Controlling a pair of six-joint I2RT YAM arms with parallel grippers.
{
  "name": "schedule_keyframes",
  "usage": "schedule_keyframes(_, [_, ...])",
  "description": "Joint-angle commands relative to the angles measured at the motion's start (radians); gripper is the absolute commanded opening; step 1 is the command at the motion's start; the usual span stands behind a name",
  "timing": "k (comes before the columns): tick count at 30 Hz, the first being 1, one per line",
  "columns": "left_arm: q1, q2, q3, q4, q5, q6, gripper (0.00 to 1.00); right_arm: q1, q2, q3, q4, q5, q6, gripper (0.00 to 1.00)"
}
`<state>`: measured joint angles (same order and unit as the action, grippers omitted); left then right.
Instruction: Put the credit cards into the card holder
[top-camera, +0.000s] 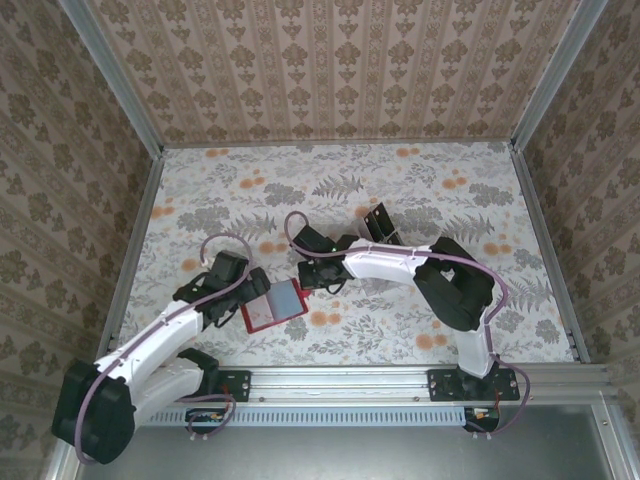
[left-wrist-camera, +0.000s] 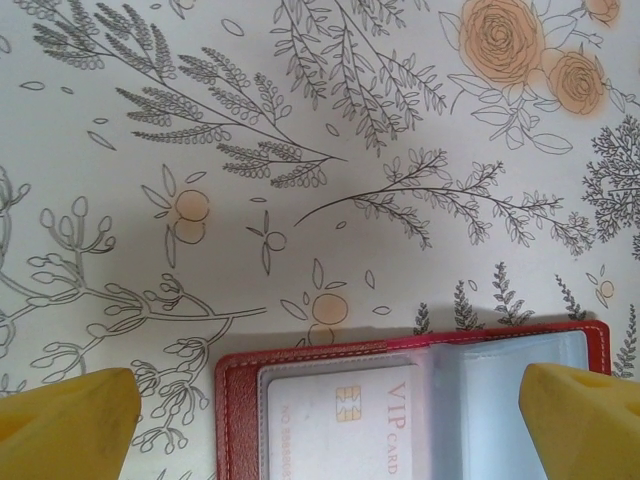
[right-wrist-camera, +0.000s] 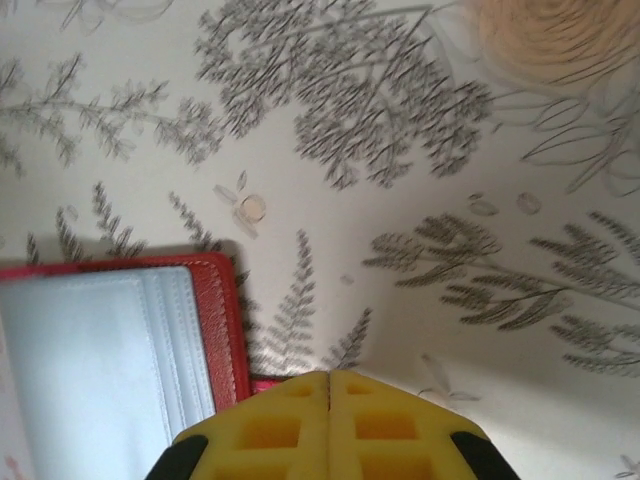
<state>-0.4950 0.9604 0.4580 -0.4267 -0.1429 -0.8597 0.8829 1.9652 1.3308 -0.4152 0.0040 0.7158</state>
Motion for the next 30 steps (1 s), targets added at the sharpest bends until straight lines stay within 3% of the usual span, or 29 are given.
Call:
schedule_keyframes(1, [0.003,0.018,0.039,0.033,0.021,0.032,1.00,-0.036,-0.048,-0.038,0.001,0.073,0.034,0.00])
schedule_keyframes(14, [-0.005,0.129,0.142,0.042,0.076,0.140,0.99,-0.089,-0.232,-0.297,0.111,0.212,0.219,0.00])
schedule_keyframes(20, [-0.004,0.196,0.195,0.026,0.111,0.205,1.00,-0.071,-0.255,-0.363,0.189,0.159,0.291,0.00])
schedule_keyframes(22, [-0.004,0.215,0.222,0.018,0.126,0.217,1.00,-0.066,-0.250,-0.352,0.180,0.122,0.292,0.21])
schedule_keyframes(24, [-0.003,0.228,0.247,0.009,0.137,0.223,1.00,-0.058,-0.277,-0.347,0.163,0.109,0.283,0.35])
schedule_keyframes(26, [-0.002,0.235,0.264,0.009,0.147,0.225,1.00,-0.053,-0.335,-0.348,0.138,0.113,0.270,0.41])
schedule_keyframes(30, [-0.003,0.269,0.272,0.045,0.173,0.215,1.00,-0.052,-0.416,-0.290,0.083,0.087,0.213,0.43])
